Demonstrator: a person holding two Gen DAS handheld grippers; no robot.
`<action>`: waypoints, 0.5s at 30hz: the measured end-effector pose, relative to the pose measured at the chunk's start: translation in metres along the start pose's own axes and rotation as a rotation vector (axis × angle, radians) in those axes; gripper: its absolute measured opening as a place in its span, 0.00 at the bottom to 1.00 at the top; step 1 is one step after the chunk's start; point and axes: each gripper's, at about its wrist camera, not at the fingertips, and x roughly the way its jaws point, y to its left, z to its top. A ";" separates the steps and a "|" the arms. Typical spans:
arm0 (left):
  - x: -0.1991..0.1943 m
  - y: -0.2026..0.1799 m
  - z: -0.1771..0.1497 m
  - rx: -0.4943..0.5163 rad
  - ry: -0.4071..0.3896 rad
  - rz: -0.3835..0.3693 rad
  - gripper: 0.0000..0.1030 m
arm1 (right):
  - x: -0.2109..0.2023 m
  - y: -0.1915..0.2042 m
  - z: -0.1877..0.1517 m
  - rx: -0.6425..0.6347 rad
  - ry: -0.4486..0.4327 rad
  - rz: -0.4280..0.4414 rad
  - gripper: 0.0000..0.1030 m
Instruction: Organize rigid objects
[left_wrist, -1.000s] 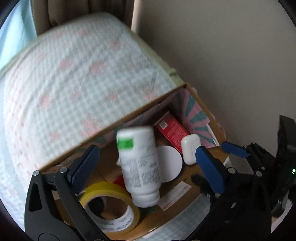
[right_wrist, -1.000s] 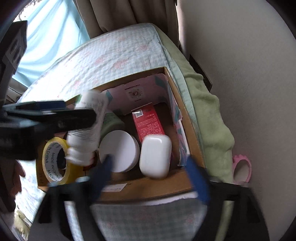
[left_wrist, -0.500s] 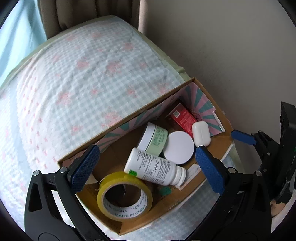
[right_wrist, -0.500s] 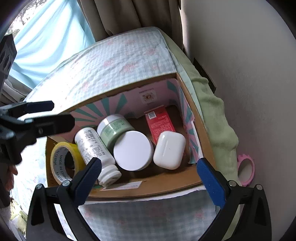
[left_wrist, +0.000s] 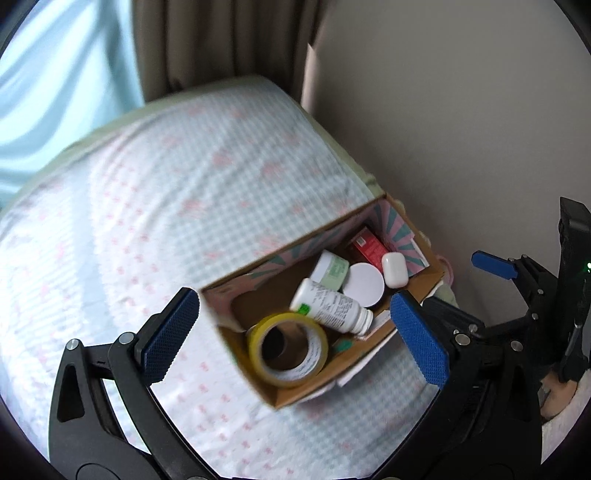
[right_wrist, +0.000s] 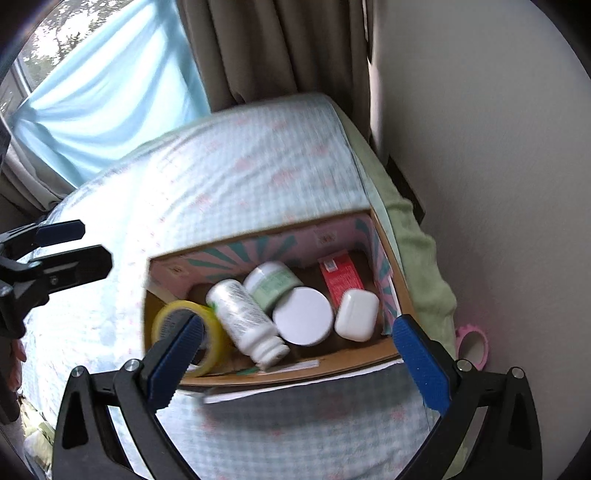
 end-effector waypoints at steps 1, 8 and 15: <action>-0.016 0.006 -0.002 -0.009 -0.019 0.009 1.00 | -0.007 0.007 0.003 -0.009 -0.011 0.000 0.99; -0.139 0.059 -0.025 -0.079 -0.159 0.095 1.00 | -0.090 0.084 0.025 -0.027 -0.117 0.029 0.99; -0.269 0.118 -0.068 -0.179 -0.342 0.250 1.00 | -0.173 0.187 0.038 -0.130 -0.258 0.081 0.99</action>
